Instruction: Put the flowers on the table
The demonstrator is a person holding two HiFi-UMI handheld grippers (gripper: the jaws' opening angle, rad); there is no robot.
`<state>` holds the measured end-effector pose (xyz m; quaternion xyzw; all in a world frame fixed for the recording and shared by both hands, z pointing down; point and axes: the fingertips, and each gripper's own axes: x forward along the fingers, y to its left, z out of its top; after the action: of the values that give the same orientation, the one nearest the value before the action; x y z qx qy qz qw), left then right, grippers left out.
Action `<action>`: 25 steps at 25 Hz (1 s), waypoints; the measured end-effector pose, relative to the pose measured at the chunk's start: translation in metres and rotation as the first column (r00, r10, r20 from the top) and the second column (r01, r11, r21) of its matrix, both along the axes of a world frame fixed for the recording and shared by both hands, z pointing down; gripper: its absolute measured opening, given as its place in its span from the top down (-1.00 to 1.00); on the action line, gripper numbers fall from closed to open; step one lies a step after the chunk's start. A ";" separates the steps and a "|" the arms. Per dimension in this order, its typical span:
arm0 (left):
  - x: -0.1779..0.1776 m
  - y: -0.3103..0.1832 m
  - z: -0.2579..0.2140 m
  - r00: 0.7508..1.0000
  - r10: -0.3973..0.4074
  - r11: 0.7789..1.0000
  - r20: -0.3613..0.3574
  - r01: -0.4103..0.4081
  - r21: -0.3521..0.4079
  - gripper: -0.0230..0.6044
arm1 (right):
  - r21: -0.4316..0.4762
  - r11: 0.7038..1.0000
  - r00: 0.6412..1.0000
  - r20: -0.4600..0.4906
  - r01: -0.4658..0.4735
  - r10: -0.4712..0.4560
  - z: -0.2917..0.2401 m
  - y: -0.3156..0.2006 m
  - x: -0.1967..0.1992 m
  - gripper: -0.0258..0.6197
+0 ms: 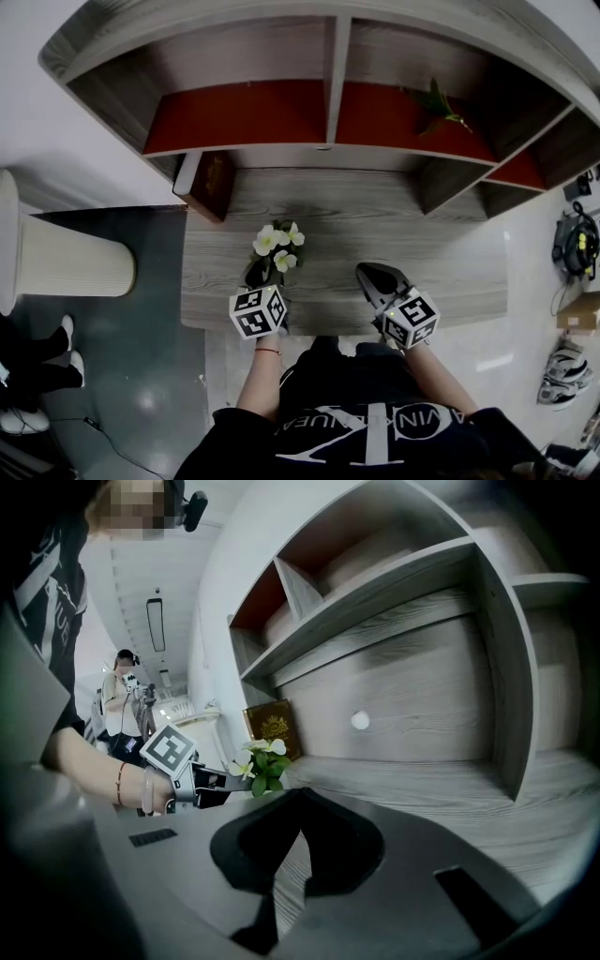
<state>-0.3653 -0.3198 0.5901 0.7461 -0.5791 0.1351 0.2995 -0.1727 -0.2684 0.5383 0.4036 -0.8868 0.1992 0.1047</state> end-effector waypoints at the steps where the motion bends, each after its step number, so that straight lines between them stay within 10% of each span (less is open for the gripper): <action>1: -0.001 0.000 -0.001 1.000 -0.002 1.000 -0.006 0.002 0.003 0.53 | -0.002 1.000 1.000 0.004 -0.001 0.001 0.000 0.000 -0.001 0.89; 25: -0.007 0.042 -0.009 0.994 0.036 0.999 -0.099 -0.035 0.011 0.74 | 0.026 0.999 0.999 0.034 0.041 -0.042 -0.003 0.005 -0.022 0.89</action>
<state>-0.3724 -0.2774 0.5812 0.7633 -0.5509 0.1006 0.3220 -0.1946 -0.2637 0.5352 0.3828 -0.8992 0.1926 0.0885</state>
